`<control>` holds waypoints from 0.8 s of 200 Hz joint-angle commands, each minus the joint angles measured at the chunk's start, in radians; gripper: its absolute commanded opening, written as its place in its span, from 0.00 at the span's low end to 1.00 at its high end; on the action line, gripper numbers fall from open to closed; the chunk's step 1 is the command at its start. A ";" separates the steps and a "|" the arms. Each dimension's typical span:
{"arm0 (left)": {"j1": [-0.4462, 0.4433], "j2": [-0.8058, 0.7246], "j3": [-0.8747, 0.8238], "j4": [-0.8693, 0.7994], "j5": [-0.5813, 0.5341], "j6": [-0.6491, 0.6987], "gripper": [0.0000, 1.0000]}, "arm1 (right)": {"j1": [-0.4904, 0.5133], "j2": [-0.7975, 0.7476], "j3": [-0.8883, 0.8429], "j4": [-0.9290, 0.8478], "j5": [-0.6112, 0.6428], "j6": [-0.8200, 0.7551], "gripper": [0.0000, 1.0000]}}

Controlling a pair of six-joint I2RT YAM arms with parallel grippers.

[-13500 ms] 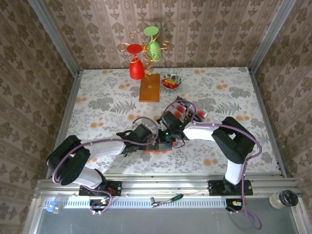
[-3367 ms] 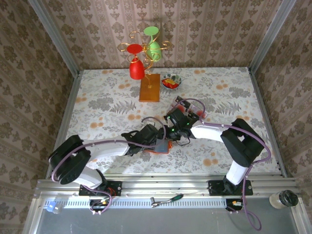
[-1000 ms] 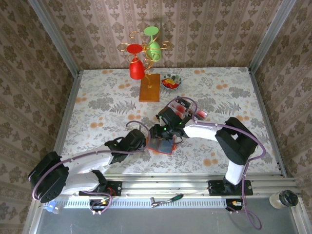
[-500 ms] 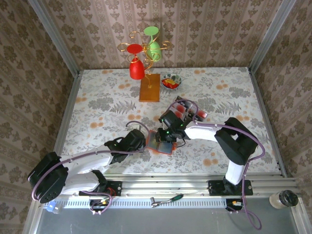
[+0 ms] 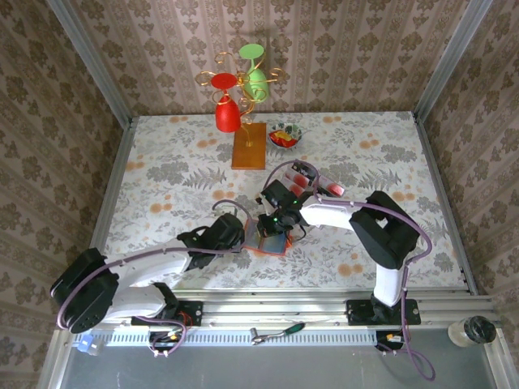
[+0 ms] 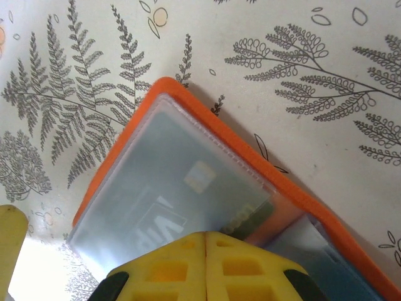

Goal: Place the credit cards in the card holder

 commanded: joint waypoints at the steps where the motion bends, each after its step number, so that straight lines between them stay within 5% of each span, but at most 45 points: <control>1: -0.002 0.031 0.040 0.012 0.015 0.026 0.43 | -0.005 0.019 0.017 -0.041 -0.008 -0.042 0.09; 160: 0.012 0.191 0.113 -0.013 0.024 0.082 0.43 | -0.017 -0.076 0.011 -0.036 -0.029 0.007 0.10</control>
